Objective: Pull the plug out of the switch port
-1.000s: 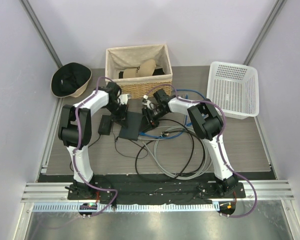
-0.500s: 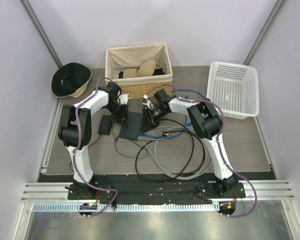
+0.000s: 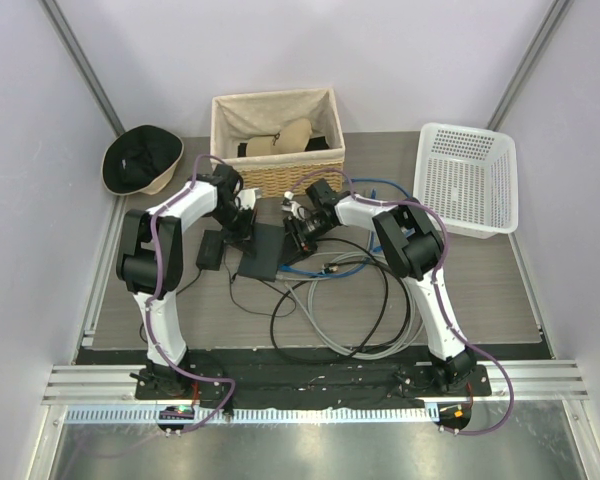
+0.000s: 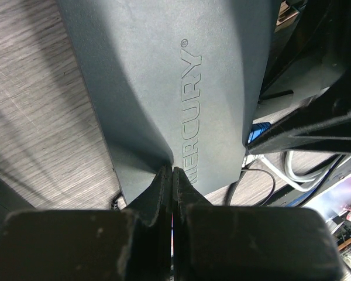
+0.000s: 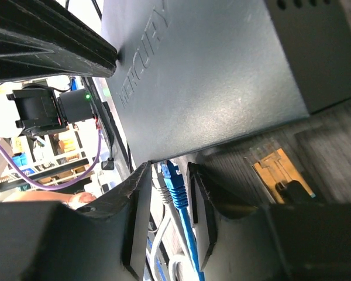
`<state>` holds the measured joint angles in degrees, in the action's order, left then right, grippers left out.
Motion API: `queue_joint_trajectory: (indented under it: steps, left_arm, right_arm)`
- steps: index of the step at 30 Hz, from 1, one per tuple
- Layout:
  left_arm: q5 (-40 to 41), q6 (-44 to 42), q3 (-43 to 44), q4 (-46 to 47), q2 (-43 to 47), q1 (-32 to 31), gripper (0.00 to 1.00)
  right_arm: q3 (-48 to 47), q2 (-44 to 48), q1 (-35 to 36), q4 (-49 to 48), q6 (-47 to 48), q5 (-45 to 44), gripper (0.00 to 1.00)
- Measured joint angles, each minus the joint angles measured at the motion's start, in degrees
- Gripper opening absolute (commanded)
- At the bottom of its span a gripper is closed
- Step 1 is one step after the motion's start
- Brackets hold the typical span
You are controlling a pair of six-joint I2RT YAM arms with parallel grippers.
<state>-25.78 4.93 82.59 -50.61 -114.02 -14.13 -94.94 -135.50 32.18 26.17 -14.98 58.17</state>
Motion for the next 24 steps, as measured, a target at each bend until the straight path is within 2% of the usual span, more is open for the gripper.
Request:
queue_joint_trajectory:
  steps: [4, 9, 11, 13, 16, 24]
  left_arm:
    - [0.02, 0.33, 0.0, 0.0, 0.0, 0.0, 0.0]
    - [-0.26, 0.55, -0.2, -0.17, 0.0, -0.04, 0.0]
    - [-0.31, 0.55, -0.22, -0.15, 0.02, -0.04, 0.0]
    - [-0.35, 0.59, -0.24, -0.15, 0.02, -0.04, 0.0]
    - [-0.46, 0.61, -0.31, -0.2, 0.02, -0.04, 0.0]
    - [-0.46, 0.61, -0.33, -0.17, 0.02, -0.04, 0.0]
  right_arm:
    - [-0.44, -0.04, 0.24, 0.68, 1.4, 0.13, 0.34]
    - [-1.11, -1.01, 0.44, 1.38, 2.23, 1.86, 0.41]
    - [-1.22, -1.16, 0.52, 1.42, 2.91, 2.91, 0.32]
    - [-1.29, -1.46, 0.63, 1.36, 3.8, 3.39, 0.3]
    - [-1.31, -2.16, 0.39, 1.36, 4.37, 4.96, 0.35]
    - [-1.42, -2.71, 0.15, 1.25, 5.7, 7.5, 0.39]
